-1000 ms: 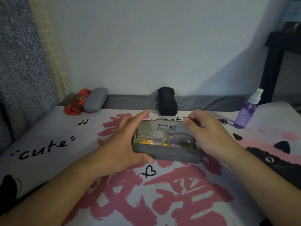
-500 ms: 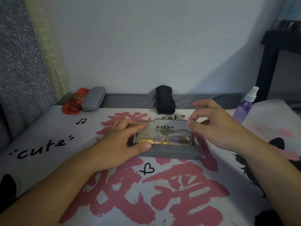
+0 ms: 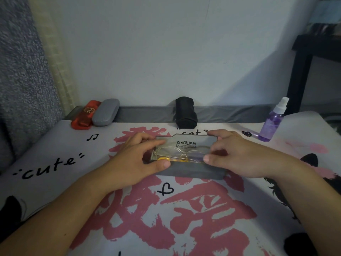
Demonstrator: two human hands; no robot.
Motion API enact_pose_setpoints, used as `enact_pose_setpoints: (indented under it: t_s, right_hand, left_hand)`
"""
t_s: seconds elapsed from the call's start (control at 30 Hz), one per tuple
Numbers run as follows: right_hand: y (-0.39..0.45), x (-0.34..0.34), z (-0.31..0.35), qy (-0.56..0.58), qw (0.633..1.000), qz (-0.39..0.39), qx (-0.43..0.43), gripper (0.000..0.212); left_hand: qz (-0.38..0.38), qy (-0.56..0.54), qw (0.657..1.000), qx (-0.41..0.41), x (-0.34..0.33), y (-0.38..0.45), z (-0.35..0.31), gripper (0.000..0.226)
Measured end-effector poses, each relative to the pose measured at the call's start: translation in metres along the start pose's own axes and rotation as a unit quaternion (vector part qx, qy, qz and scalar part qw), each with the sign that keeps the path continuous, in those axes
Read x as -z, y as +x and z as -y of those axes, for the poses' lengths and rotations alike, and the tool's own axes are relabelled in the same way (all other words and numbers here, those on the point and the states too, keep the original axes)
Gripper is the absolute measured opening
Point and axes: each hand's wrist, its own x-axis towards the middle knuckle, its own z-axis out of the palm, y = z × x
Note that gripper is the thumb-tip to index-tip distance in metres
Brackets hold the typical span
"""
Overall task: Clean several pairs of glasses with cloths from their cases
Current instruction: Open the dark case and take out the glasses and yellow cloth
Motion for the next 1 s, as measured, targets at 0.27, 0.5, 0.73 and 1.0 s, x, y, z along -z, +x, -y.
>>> enact_pose_setpoints:
  t_s: [0.27,0.5,0.73,1.0]
  right_hand:
    - [0.001,0.005,-0.01,0.093,0.995,-0.028,0.03,0.011]
    - [-0.003,0.008,-0.005,0.024,0.994,-0.082,0.068,0.017]
    - [-0.008,0.011,-0.003,-0.025,0.989,-0.091,0.111,0.013]
    - [0.0,0.002,-0.002,0.109,0.991,-0.054,0.055,0.017]
  left_hand:
    - [-0.007,-0.005,1.0,-0.007,-0.001,0.001,0.004,0.099]
    - [-0.025,-0.06,0.997,-0.035,0.003,-0.001,0.004,0.063]
    - [-0.089,-0.042,0.994,-0.036,0.01,0.0,0.002,0.023]
    - [-0.066,-0.084,0.994,-0.027,0.01,0.0,0.002,0.019]
